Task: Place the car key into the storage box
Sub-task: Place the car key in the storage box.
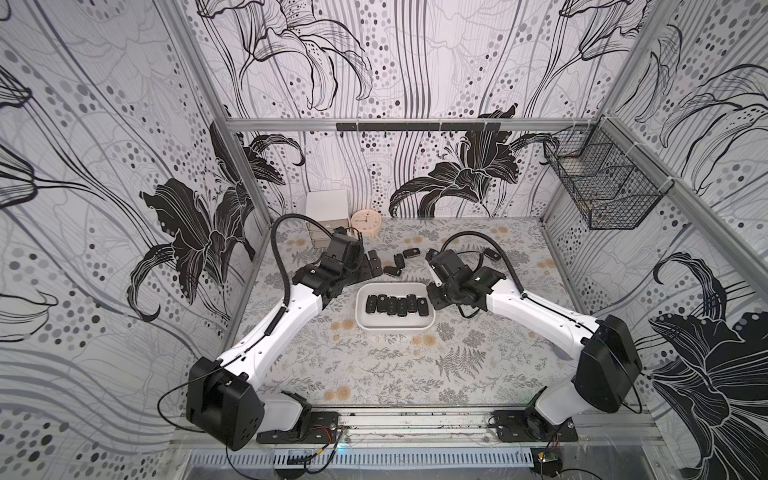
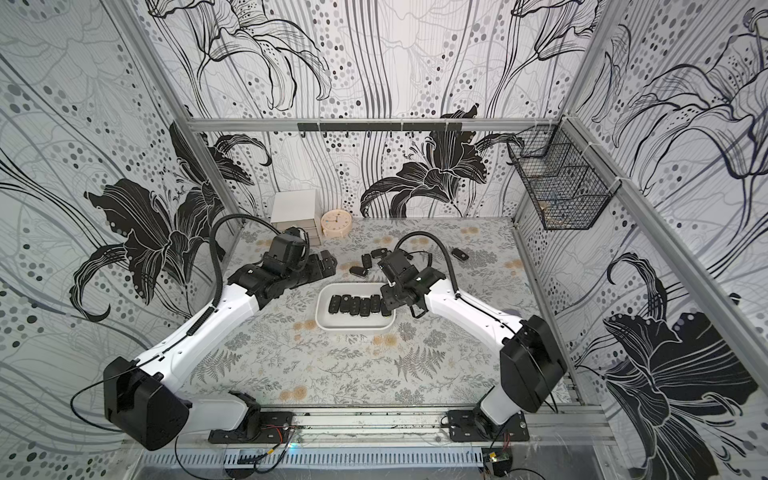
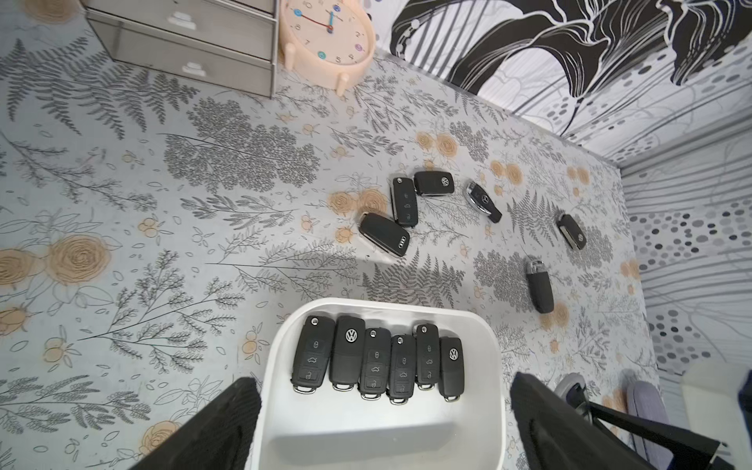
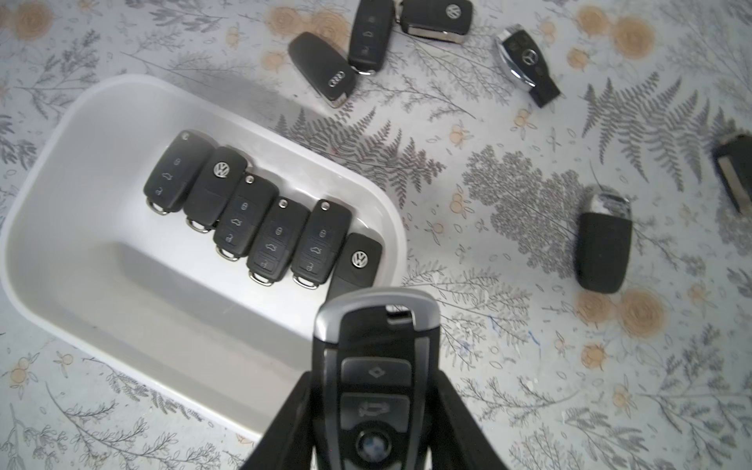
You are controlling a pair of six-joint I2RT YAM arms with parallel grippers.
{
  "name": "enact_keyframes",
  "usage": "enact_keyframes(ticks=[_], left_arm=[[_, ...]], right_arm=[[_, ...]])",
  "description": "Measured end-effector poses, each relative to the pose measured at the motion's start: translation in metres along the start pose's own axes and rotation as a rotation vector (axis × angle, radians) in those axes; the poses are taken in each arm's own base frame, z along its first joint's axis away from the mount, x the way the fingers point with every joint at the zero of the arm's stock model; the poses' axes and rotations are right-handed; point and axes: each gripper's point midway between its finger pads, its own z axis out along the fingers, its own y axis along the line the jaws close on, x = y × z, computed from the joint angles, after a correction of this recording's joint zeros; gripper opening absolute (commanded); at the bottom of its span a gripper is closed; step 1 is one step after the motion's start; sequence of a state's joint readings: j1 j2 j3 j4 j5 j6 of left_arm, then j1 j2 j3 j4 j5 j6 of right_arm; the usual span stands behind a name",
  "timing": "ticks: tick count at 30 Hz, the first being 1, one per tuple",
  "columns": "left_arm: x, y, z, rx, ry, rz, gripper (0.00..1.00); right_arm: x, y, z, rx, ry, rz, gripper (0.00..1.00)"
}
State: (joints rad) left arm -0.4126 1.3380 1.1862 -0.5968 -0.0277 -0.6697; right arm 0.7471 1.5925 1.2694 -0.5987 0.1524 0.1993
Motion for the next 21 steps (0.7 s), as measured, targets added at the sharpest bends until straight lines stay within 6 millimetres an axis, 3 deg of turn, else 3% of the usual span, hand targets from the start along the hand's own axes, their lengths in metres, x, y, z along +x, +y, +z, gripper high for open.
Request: enact_keyframes(ticks=[6,10,15,21], left_arm=[[-0.002,0.005,-0.008,-0.006,-0.013,-0.012,0.99],[-0.001,0.008,-0.011,-0.010,-0.013,-0.015,0.99],[0.003,0.013,-0.014,-0.022,-0.006,-0.015,0.99],[0.006,0.019,-0.017,-0.033,-0.006,-0.022,0.99]], right_arm=[[-0.004,0.035,0.022,-0.039,0.022,-0.162,0.37],[0.004,0.052,0.042,-0.057,0.050,-0.257,0.37],[0.015,0.057,0.061,-0.062,0.091,-0.329,0.37],[0.024,0.061,0.066,-0.090,0.103,-0.374,0.37]])
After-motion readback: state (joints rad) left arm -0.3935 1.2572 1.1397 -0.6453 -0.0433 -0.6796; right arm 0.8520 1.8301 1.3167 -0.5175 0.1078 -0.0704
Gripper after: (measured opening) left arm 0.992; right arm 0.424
